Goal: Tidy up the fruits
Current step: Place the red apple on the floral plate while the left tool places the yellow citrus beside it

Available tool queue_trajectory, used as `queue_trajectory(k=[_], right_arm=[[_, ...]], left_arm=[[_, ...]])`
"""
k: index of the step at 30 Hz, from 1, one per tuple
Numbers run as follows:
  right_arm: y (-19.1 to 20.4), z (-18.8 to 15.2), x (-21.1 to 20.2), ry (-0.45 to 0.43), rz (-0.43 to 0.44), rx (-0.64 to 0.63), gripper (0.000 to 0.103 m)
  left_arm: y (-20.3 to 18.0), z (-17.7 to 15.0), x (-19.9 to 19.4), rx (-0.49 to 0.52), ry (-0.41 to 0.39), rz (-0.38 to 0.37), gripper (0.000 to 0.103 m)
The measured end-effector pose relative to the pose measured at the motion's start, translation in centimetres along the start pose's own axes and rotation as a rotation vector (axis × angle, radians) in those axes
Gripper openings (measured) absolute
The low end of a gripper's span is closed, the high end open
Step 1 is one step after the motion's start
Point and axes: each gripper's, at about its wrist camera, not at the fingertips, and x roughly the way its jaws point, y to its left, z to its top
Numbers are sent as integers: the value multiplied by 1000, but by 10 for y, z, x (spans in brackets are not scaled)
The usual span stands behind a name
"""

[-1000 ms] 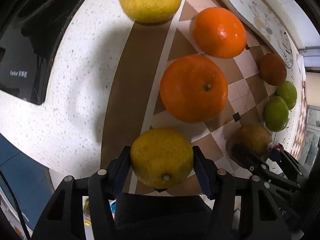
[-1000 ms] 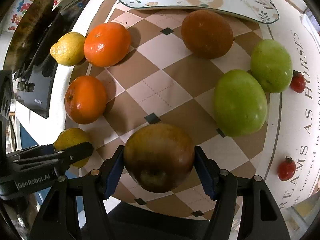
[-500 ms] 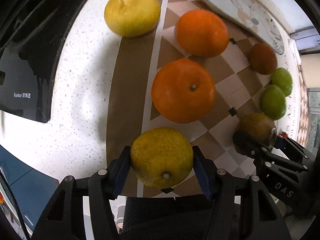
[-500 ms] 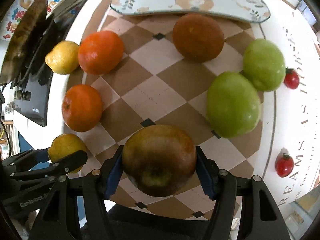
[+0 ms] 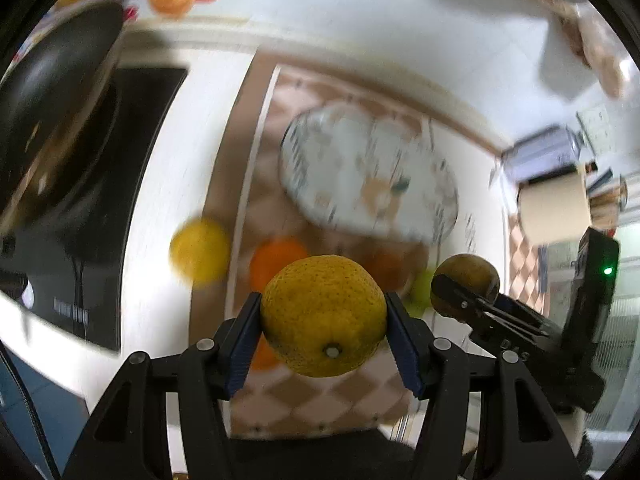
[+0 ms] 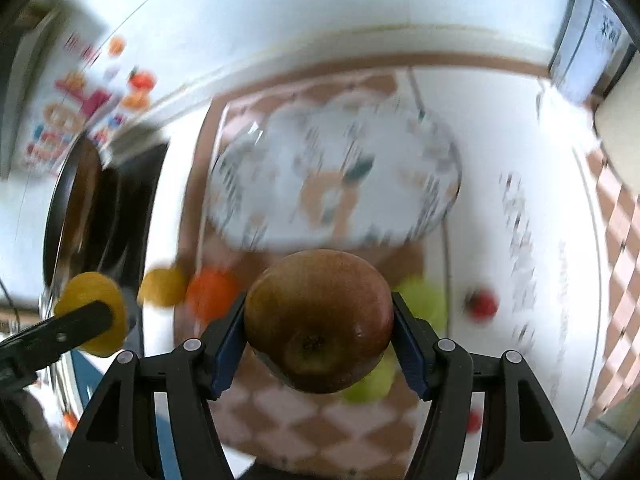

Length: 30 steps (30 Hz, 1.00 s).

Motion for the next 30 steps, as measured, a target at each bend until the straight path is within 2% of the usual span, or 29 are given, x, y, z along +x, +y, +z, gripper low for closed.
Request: queue_trajectory(k=[2, 6, 10, 13, 17, 21, 30], right_arm=[[-5, 29, 9, -5, -11, 12, 68], [-7, 85, 40, 11, -52, 5, 68], [-9, 121, 72, 54, -90, -28, 68], [-9, 136, 96, 84, -114, -41, 68], [-16, 145, 116, 131, -121, -55, 68], [-17, 152, 124, 160, -112, -74, 68], [-16, 156, 135, 229, -98, -106, 69]], left_arm=[[-12, 33, 8, 9, -12, 10, 57], [-25, 77, 46, 34, 4, 40, 57], [-32, 113, 101, 43, 79, 64, 57], [-28, 135, 138, 19, 146, 68, 57], [-21, 152, 165, -18, 222, 50, 57], [-20, 161, 178, -31, 269, 32, 57], [-22, 166, 194, -33, 323, 58, 57]])
